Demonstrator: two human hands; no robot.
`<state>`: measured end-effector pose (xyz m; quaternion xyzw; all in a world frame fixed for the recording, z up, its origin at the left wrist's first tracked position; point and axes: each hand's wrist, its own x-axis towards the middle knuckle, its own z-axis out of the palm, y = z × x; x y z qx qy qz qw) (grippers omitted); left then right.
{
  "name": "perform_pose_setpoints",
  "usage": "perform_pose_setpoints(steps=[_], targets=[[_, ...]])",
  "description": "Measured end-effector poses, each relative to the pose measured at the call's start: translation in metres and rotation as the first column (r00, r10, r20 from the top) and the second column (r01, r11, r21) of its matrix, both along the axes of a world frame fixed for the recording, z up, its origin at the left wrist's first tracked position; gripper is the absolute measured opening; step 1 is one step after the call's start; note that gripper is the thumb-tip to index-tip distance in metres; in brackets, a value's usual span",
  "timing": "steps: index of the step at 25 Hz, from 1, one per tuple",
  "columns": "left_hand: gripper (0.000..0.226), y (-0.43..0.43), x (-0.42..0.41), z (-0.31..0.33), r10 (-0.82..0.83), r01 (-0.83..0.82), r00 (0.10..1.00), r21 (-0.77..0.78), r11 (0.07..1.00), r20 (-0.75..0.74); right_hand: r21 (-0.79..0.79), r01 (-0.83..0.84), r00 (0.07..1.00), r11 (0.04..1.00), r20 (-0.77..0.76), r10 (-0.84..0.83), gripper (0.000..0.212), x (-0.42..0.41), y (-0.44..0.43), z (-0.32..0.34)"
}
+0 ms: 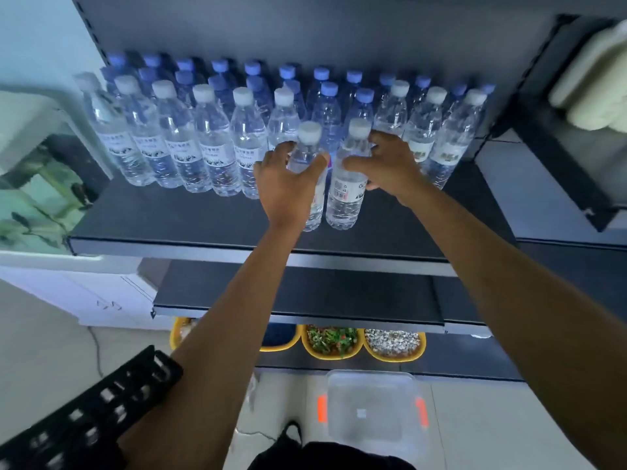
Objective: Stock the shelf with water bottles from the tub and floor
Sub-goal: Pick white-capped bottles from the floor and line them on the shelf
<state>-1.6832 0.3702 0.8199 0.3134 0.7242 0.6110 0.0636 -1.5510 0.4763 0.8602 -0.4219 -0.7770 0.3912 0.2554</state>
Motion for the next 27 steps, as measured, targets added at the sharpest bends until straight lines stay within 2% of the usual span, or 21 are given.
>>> perform_pose_setpoints(steps=[2,5,7,9,12,15,17,20,23,27], targets=[[0.057,0.009,-0.012,-0.008,-0.051,0.051,0.999,-0.025,0.998,0.006,0.021,-0.038,0.999,0.999,0.003,0.038,0.056,-0.004,0.003,-0.007],[0.07,0.011,-0.029,-0.029,-0.189,0.188,0.98,0.025,0.982,0.063,-0.042,-0.039,0.996,0.998,-0.077,0.035,0.071,-0.009,0.009,-0.016],[0.077,0.007,-0.032,-0.055,-0.234,0.235,0.972,-0.005,0.972,0.035,0.031,0.05,0.997,0.998,-0.063,-0.048,0.071,-0.013,0.007,-0.015],[0.074,0.003,-0.033,-0.081,-0.24,0.241,0.971,-0.088,0.967,0.019,0.147,0.136,0.991,0.98,-0.008,-0.136,0.077,-0.018,0.006,-0.015],[0.061,0.005,-0.039,-0.103,-0.264,0.267,0.964,-0.121,0.956,0.039,0.181,0.084,0.996,0.98,0.022,-0.09,0.067,-0.018,0.008,-0.017],[0.065,0.008,-0.044,-0.109,-0.354,0.365,0.927,-0.072,0.928,0.126,0.091,-0.043,0.995,0.995,-0.081,0.05,0.057,-0.009,0.01,-0.016],[0.065,0.01,-0.044,-0.112,-0.378,0.388,0.917,-0.064,0.92,0.127,0.008,-0.083,0.986,0.997,-0.143,0.083,0.057,-0.006,0.013,-0.015],[0.067,0.013,-0.04,-0.11,-0.337,0.34,0.94,-0.087,0.937,0.042,-0.033,-0.059,0.995,0.998,-0.086,0.056,0.054,-0.013,0.014,-0.009],[0.063,0.018,-0.03,-0.108,-0.246,0.246,0.969,-0.099,0.964,0.004,0.094,0.063,0.998,0.994,0.002,-0.064,0.056,-0.018,0.015,-0.01],[0.047,0.018,-0.017,-0.106,-0.196,0.2,0.978,-0.059,0.978,0.069,0.057,-0.043,0.998,0.997,-0.051,0.046,0.057,-0.007,0.019,-0.01]])
